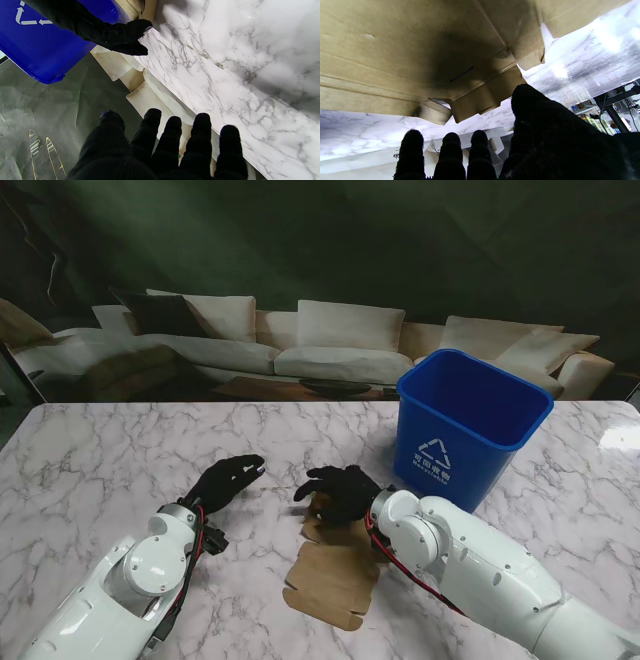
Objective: Fold the flattened cardboard along its creases and drop it into the bin
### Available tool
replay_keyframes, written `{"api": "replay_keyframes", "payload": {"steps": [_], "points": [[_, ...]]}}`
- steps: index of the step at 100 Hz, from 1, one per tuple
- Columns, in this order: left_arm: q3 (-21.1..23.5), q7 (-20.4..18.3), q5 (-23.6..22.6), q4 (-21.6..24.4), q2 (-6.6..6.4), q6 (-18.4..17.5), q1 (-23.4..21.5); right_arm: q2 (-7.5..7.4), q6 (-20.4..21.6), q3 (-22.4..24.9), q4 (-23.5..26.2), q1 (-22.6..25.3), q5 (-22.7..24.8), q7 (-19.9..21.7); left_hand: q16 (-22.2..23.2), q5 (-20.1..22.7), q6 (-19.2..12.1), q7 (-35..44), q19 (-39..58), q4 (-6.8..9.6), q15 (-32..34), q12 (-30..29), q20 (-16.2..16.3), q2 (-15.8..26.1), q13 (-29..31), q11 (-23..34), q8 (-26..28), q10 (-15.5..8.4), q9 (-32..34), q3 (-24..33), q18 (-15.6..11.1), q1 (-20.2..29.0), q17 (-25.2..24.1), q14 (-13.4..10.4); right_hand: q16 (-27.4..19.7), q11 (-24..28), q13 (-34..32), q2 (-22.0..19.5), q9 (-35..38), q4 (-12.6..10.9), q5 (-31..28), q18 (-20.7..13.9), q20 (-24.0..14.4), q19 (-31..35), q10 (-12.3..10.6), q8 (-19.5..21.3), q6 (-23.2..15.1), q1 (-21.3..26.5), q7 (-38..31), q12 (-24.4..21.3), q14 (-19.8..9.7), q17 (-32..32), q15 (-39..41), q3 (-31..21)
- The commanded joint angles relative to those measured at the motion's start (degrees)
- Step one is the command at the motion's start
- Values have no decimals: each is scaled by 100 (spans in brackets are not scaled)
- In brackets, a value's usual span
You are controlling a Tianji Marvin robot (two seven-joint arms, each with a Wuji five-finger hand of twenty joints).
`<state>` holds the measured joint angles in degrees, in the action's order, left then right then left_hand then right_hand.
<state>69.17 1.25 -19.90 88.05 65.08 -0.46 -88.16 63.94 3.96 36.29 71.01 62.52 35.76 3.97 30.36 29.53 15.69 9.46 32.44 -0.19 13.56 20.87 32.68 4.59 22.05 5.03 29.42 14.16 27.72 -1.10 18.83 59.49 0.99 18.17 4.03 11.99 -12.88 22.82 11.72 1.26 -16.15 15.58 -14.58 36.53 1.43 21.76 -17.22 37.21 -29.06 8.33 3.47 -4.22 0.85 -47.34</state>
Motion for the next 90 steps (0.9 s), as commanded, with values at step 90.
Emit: {"api": "replay_keyframes", "payload": {"steps": [90], "points": [[-17, -55, 27, 1, 20, -25, -6, 602, 47, -955, -1385, -781, -284, -825, -7, -94, -80, -78, -181, -61, -123, 19, 131, 319, -78, -76, -54, 10, -143, -96, 121, -105, -19, 23, 1022, 2424, -1289, 642, 1184, 1001, -2091, 374, 852, 862, -76, 1698, -649, -71, -3244, 1461, 102, 88, 1100, 718]]}}
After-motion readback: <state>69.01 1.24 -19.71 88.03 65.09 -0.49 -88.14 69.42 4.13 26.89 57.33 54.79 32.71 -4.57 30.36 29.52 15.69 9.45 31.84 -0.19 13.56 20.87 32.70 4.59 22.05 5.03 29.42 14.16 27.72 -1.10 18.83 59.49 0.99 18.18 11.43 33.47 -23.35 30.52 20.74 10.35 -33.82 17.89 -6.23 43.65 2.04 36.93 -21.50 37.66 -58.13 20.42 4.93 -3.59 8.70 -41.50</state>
